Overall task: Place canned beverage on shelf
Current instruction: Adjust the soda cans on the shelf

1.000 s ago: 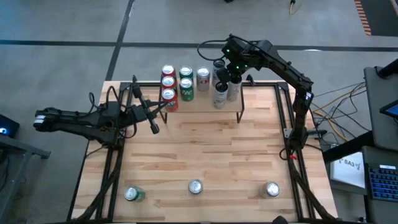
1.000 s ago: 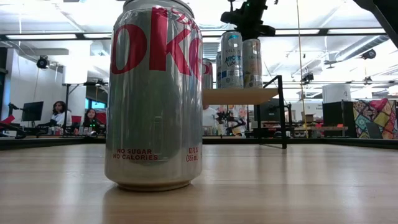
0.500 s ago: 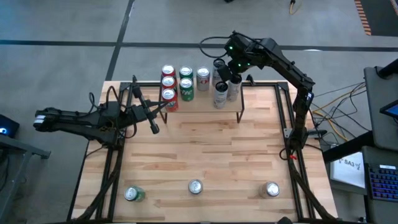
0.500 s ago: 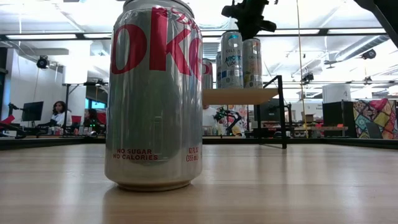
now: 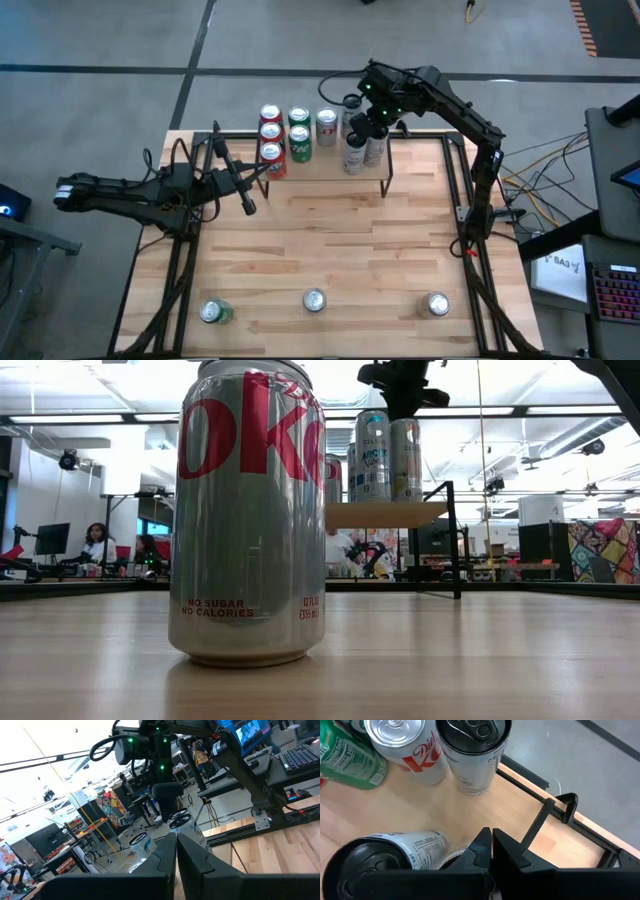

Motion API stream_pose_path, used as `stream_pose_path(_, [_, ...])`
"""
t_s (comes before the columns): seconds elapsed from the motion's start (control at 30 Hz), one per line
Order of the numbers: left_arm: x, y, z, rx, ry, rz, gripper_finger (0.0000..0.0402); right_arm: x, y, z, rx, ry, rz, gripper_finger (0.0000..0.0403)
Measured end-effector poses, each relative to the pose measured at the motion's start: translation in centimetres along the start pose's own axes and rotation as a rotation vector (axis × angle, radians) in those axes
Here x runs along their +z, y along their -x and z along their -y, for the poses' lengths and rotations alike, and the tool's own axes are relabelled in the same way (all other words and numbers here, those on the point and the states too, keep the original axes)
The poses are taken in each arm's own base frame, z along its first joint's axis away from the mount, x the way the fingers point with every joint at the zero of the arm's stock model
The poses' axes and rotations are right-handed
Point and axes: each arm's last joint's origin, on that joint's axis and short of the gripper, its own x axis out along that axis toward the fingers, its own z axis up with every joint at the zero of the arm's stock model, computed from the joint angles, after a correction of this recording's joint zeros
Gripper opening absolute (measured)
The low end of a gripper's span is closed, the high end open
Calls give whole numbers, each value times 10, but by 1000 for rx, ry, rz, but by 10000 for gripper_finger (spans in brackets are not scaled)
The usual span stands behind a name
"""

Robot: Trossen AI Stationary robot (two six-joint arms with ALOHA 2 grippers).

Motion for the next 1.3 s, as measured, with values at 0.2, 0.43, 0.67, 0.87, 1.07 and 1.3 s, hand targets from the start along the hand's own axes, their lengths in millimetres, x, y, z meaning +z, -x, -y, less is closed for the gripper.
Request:
stream_pose_path(0.2, [0, 0, 0, 0, 0, 0, 0, 0, 0, 1, -12, -2, 4, 9])
stream_pose_path(0.43, [0, 0, 0, 0, 0, 0, 0, 2, -1, 4, -40, -10, 15, 9])
stream_pose_path(0.67, [0, 0, 0, 0, 0, 0, 0, 1, 0, 3, -30, -28, 13, 9])
stream_pose_path(0.87, [0, 0, 0, 0, 0, -1, 0, 2, -1, 5, -35, -24, 14, 9])
stream_pose_path(1.07, [0, 0, 0, 0, 2, 0, 0, 8, -2, 21, -74, -7, 23, 9])
stream_pose_path(1.3, [0, 0, 0, 0, 3, 1, 0, 12, -4, 33, -24, 22, -4, 9])
